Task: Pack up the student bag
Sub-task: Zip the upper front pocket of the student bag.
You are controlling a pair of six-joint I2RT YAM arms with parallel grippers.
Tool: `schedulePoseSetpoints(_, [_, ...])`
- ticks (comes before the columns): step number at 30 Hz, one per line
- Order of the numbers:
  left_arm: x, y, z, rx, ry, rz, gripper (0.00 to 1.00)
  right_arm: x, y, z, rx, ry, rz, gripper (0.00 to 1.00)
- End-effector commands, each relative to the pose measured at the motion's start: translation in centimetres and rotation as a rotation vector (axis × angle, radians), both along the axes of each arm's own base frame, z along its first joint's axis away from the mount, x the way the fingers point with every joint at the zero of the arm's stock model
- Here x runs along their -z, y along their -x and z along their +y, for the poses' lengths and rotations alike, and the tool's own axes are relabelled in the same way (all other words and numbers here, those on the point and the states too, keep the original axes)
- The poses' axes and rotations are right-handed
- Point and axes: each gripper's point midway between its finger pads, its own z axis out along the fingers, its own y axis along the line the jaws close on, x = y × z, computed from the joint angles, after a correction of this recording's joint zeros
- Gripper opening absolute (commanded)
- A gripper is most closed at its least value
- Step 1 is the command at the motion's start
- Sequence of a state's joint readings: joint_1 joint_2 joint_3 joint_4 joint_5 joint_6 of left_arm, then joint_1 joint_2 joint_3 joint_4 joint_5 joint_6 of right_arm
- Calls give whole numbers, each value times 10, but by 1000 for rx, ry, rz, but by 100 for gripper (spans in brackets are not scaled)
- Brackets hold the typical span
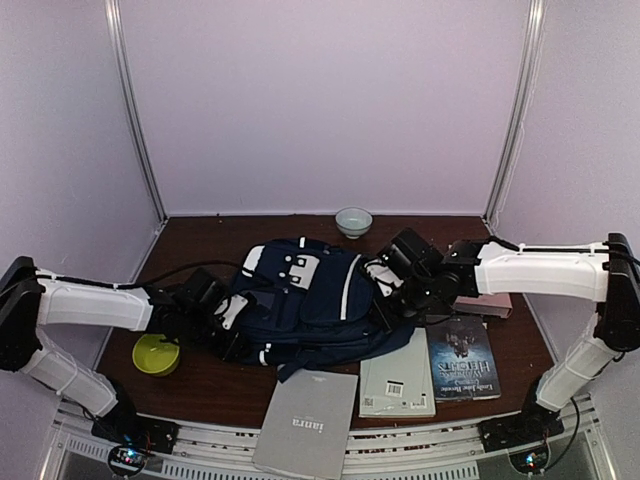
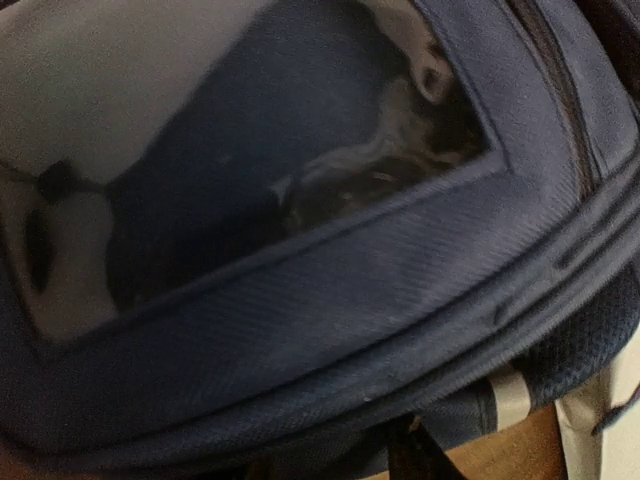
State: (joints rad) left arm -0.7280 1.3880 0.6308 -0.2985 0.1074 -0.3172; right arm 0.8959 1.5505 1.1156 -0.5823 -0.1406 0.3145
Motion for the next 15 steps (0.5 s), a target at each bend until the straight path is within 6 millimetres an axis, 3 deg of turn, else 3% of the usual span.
schedulePoseSetpoints(1, [-33,-77,25,-228,41,-190,43,-27,19,40,-44,-109,-11,0])
schedulePoseSetpoints(5, [-81,-122,62,-391,57,-354,44,-39,50,91,-133,-226,20,0])
schedulePoseSetpoints(8, [-135,-130,58,-343,103,-514,44,-46,64,121,-192,-307,56,0])
schedulePoseSetpoints(11, [-183,-110,27,-140,156,-700,41,-53,65,139,-207,-394,83,0])
schedulePoseSetpoints(13, [-195,-80,-8,76,142,-803,37,-53,66,147,-212,-419,101,0])
schedulePoseSetpoints(15, [-190,-43,-44,334,132,-855,37,-51,67,153,-218,-434,124,0])
